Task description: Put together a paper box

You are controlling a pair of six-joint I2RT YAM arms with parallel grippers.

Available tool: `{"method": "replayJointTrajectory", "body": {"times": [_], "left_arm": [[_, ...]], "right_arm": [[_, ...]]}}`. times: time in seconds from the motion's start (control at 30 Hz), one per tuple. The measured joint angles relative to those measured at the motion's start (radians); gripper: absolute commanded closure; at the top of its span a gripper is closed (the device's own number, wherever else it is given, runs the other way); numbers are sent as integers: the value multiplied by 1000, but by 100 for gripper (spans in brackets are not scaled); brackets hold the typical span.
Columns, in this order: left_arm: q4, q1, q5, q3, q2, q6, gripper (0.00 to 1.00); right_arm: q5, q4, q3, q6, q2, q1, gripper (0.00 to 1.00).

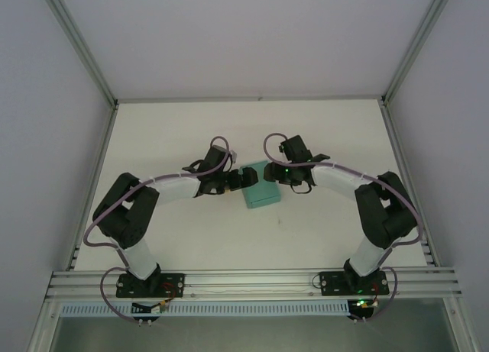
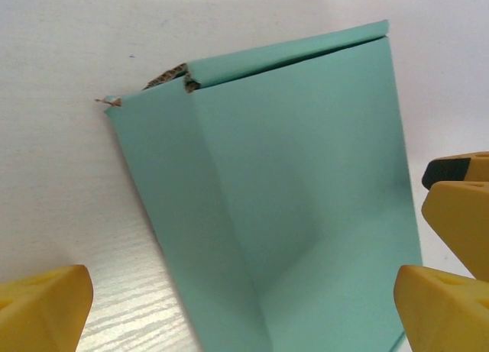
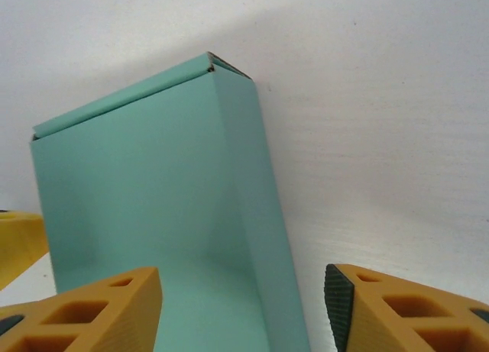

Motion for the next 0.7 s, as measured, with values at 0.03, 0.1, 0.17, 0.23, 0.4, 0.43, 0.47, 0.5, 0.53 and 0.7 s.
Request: {"method": "replayJointTrajectory", "body": {"times": [0.03, 0.1, 0.17, 0.23, 0.4, 0.43, 0.47, 0.5, 0.53, 0.7], "left_arm": [[3, 0, 7, 0, -1, -1, 0], [9, -3, 27, 0, -1, -8, 0], [21, -5, 48, -1, 0, -17, 0], [34, -8, 62, -1, 4, -26, 4], [71, -22, 84, -11, 39, -51, 14], [77, -24, 84, -15, 45, -55, 16], [79, -24, 84, -20, 51, -56, 18], [85, -24, 84, -25, 55, -58, 19], [90, -24, 83, -27, 55, -61, 20], [105, -24, 69, -33, 63, -79, 29]], "right_arm": [[-11, 2, 0, 0, 0, 0, 36], [-34, 13, -7, 1, 0, 0, 36], [-50, 22, -24, 2, 0, 0, 37], [-63, 26, -46, 3, 0, 0, 37], [-107, 61, -101, 26, 0, 0, 43], [-114, 72, -106, 31, 0, 0, 44], [-122, 84, -113, 37, 0, 0, 46], [-128, 95, -118, 43, 0, -1, 47], [-134, 104, -121, 50, 0, -1, 47], [-152, 135, -135, 67, 0, -3, 54]]}}
